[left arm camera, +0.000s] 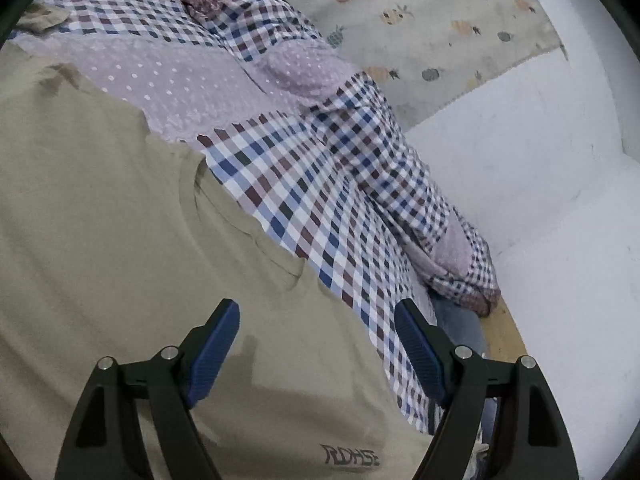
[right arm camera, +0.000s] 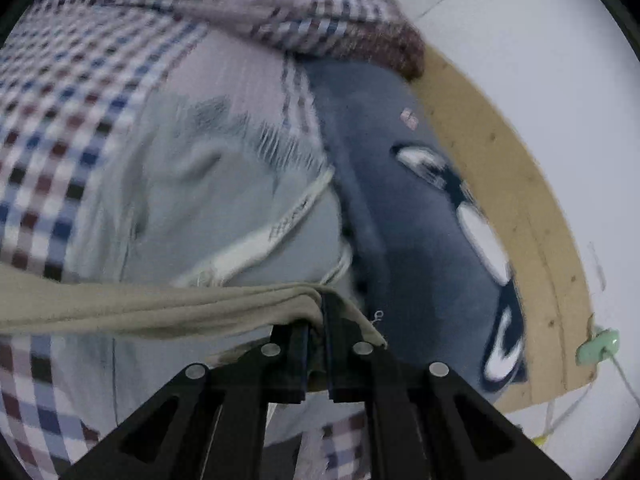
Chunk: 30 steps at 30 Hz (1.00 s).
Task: Fold clothes
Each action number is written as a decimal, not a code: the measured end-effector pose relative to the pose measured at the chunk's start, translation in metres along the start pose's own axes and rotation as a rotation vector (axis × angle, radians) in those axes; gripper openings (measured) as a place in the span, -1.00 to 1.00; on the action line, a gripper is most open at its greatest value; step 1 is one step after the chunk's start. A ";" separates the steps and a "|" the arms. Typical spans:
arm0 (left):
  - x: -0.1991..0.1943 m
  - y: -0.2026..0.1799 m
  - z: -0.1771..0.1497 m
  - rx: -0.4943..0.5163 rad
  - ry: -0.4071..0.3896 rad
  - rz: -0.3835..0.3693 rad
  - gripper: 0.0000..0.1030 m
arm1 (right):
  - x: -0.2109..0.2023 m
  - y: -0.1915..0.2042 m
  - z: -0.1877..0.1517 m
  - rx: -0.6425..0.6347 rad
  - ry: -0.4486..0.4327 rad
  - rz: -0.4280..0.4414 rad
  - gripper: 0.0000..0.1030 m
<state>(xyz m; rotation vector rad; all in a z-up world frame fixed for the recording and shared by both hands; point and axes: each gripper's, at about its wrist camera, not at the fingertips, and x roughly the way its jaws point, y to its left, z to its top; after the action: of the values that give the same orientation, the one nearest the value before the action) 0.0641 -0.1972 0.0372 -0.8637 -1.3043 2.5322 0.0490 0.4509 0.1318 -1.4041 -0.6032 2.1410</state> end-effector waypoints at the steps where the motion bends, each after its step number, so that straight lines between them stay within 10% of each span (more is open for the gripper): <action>1: -0.002 0.000 0.001 0.007 -0.001 0.003 0.60 | 0.006 0.000 -0.007 0.007 0.031 0.026 -0.93; 5: -0.011 0.005 0.007 -0.009 -0.014 -0.012 0.60 | 0.006 -0.006 -0.028 0.068 0.083 0.076 -0.76; 8: -0.019 0.011 0.013 -0.031 -0.022 -0.029 0.60 | -0.010 -0.016 -0.039 0.099 0.067 0.028 0.22; 17: -0.064 0.002 0.042 0.139 -0.057 -0.009 0.60 | -0.111 -0.004 -0.027 0.172 -0.167 0.292 0.27; 26: -0.104 -0.024 0.104 0.650 -0.050 0.175 0.60 | -0.186 0.116 0.028 -0.020 -0.375 0.740 0.29; 30: -0.108 0.009 0.163 0.610 -0.049 0.194 0.60 | -0.202 0.175 0.045 -0.135 -0.393 0.867 0.29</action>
<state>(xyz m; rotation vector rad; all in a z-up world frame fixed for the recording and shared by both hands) 0.0620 -0.3583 0.1494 -0.8135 -0.4038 2.8531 0.0465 0.1845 0.1830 -1.4878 -0.2855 3.1582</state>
